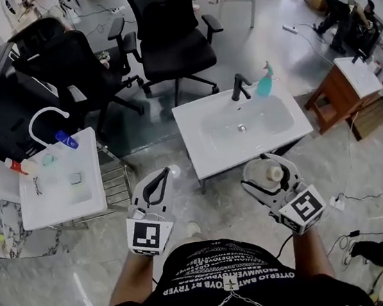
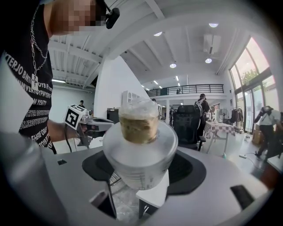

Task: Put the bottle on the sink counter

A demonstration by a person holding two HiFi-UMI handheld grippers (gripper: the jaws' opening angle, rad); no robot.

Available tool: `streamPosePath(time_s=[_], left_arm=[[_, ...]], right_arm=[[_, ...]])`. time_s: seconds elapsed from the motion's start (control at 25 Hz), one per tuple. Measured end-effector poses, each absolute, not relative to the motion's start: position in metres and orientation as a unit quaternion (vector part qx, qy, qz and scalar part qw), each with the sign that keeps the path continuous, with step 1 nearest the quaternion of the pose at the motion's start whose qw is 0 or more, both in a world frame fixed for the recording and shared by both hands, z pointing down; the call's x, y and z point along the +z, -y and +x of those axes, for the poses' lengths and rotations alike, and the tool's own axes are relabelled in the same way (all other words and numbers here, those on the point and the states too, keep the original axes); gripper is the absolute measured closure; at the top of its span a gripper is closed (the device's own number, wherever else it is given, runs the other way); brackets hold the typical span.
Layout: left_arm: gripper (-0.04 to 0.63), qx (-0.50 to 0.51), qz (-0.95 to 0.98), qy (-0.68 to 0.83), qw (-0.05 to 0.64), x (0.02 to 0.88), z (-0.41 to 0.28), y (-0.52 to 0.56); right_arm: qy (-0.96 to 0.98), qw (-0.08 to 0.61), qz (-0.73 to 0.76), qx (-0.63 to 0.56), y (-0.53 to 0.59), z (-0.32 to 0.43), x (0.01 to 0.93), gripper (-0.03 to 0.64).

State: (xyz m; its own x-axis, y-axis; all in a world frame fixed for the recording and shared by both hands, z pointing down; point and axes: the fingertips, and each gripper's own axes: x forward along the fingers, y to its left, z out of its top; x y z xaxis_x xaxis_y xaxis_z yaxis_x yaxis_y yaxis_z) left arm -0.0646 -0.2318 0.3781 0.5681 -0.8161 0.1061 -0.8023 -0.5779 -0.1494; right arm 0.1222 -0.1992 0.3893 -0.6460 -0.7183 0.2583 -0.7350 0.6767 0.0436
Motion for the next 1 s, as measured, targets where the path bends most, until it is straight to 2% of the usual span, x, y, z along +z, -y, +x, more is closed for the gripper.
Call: streamPosePath(time_s=[0.64,1.0], left_arm=[[0.589,-0.071,-0.894,-0.440,0.051,0.378,-0.136,0.297],[0.589,-0.077,-0.899,-0.431,0.028,0.401,-0.143,0.299]], right_arm=[[0.901,0.126,0.415,0.020,0.261,0.043,0.387,0.285],[0.901,0.125,0.410,0.063,0.267,0.026,0.413,0.285]])
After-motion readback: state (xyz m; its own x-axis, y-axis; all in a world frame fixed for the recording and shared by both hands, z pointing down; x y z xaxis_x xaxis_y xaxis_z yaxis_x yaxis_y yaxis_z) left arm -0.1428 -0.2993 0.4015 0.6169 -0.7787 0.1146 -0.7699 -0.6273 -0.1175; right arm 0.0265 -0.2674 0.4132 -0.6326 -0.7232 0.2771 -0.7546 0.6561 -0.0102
